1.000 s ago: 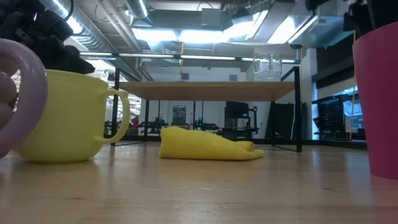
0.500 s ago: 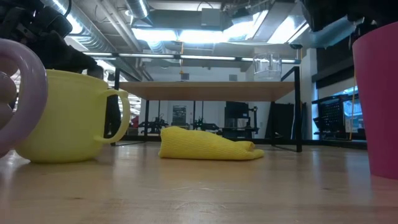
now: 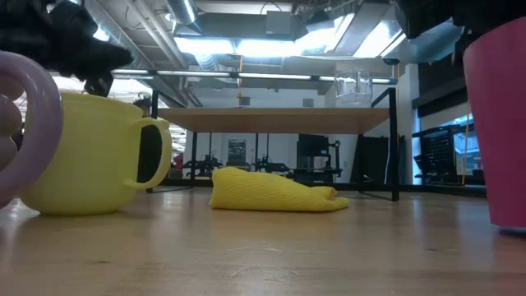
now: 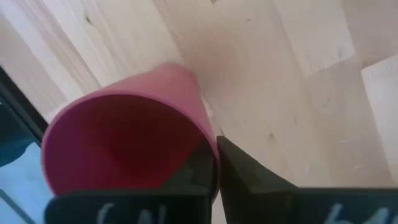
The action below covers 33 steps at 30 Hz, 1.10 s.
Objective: Stack small to large cups/mugs on shelf
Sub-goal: Put the pink cup to the left on the shelf
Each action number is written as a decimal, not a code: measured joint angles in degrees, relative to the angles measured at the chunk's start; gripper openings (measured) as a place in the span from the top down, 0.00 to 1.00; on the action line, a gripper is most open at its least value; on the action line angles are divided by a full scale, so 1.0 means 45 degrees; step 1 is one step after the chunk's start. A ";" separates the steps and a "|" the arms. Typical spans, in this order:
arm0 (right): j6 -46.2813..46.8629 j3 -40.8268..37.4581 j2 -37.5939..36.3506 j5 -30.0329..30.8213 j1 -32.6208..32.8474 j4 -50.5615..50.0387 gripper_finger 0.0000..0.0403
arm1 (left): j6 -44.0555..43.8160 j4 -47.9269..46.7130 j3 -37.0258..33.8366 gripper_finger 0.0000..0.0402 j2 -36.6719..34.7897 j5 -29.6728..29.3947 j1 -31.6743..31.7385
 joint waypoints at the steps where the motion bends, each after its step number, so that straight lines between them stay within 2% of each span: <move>1: -0.0133 0.0065 0.0000 -0.0119 -0.0126 -0.0006 0.96 | -0.0100 0.0336 0.0000 0.90 0.0000 0.0000 0.0002; 5: -0.0939 0.0762 0.0000 -0.0061 -0.0766 0.0048 0.98 | -0.0176 0.1422 0.0005 0.90 0.0000 0.0004 0.0002; 11: -0.2481 0.2559 0.0000 0.0729 -0.2511 0.0353 0.99 | -0.2395 0.2823 0.0005 0.90 -0.0003 -0.0282 -0.0003; 15: -0.3446 0.3760 0.0237 0.1188 -0.3857 0.0895 0.99 | -0.3575 0.2938 0.0007 0.90 0.0000 -0.0566 -0.0002; 20: -0.5014 0.5866 0.1596 0.1290 -0.5200 0.0858 0.99 | -0.4348 0.2933 0.0007 0.90 -0.0002 -0.0543 -0.0003; 26: -0.6504 0.8687 0.3698 0.1250 -0.6116 -0.0538 0.98 | -0.7211 0.3360 0.0090 0.90 0.0015 -0.0874 -0.0017; 29: -0.6781 1.0036 0.4546 0.1251 -0.6520 -0.1048 0.98 | -0.6969 0.2536 0.1301 0.90 0.0514 -0.0821 -0.0159; 33: -0.6825 1.1738 0.5365 0.1160 -0.6848 -0.1871 0.98 | -0.5385 -0.1423 0.4467 0.93 0.2711 -0.0842 -0.0228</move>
